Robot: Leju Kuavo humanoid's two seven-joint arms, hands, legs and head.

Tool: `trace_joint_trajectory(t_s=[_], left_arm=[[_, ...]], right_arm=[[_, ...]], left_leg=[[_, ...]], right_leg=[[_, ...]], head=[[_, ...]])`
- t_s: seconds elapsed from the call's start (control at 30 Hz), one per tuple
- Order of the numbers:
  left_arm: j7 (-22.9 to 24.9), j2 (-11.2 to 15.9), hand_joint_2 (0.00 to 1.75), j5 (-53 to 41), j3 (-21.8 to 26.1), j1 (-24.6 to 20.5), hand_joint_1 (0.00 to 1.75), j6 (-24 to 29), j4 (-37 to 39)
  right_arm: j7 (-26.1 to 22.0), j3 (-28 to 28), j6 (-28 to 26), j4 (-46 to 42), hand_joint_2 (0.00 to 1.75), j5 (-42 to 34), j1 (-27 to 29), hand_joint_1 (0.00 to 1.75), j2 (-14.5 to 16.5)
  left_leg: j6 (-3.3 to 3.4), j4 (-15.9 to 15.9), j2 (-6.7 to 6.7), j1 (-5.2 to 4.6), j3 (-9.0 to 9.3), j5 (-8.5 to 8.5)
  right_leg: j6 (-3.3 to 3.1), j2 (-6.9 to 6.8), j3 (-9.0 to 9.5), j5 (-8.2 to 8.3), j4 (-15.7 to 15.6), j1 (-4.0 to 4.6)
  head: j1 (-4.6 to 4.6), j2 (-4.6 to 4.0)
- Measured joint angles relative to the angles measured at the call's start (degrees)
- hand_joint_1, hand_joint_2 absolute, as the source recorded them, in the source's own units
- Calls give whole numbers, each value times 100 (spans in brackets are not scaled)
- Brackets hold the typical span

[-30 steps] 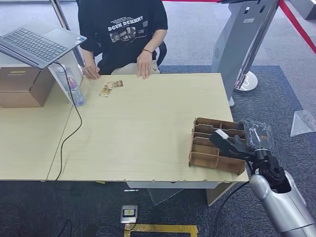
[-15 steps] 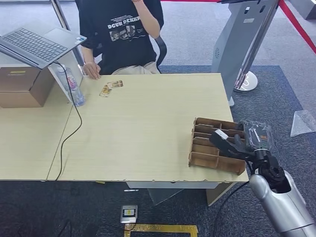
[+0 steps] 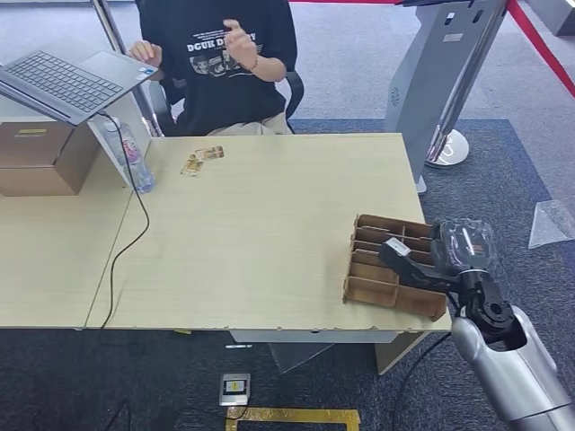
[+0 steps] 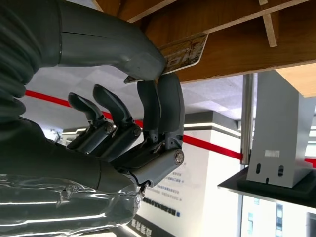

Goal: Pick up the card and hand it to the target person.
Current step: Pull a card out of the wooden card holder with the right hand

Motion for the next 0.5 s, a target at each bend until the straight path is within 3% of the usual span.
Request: trace_joint_trajectory(t_s=[0.33,0.5], left_arm=[[0,-15,0,8,0,1,0,0,0],[-7,-17,0,8,0,2,0,0,0]], right_arm=[[81,28,72,-34,175,141,0,168,-1],[-140,-20,272,-163,175,-168,-43,173,-84]], left_leg=[[0,0,0,0,2,0],[0,1,0,0,1,0]], right_leg=[[0,0,0,0,0,0],[0,1,0,0,0,0]], head=[[0,0],[1,0]])
